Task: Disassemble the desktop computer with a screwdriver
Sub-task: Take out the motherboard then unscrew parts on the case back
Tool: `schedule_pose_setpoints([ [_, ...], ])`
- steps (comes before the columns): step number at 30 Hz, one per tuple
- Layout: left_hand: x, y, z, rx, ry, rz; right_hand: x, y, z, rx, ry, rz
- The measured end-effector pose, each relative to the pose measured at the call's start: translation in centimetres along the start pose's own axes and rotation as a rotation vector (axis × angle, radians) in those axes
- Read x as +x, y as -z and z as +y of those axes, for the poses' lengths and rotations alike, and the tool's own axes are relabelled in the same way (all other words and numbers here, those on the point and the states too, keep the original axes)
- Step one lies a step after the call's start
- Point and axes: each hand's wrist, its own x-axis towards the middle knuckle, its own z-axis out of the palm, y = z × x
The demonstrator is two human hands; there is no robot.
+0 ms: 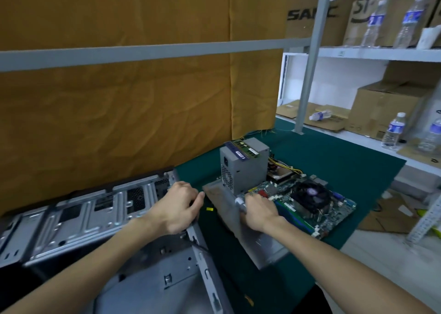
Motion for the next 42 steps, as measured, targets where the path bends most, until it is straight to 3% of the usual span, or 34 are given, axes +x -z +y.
schedule_pose_setpoints([
  [15,5.1,-1.7,-0.2,-0.062,0.093,0.058,0.9,0.5,1.0,0.172,-0.064,-0.074],
  [22,6.5,-2.3,-0.6,-0.072,0.161,0.085,0.3,3.2,1.0,0.408,-0.103,-0.016],
  [27,4.8,-1.2,-0.1,0.007,0.096,0.136,-3.7,7.4,-3.5,0.689,-0.035,0.085],
  [29,2.4,-0.1,-1.2,0.046,0.066,0.131,-5.6,8.4,-5.9,0.616,0.012,0.028],
  [32,-2.5,2.0,-4.2,0.204,0.083,0.014,-7.4,8.3,-9.1,0.285,0.045,-0.084],
  [35,-6.4,3.1,-6.0,0.339,0.127,-0.085,-7.9,7.9,-11.0,0.049,0.041,-0.055],
  [42,-5.7,3.5,-5.5,0.300,0.167,-0.125,-7.3,8.9,-10.1,0.113,0.032,0.082],
])
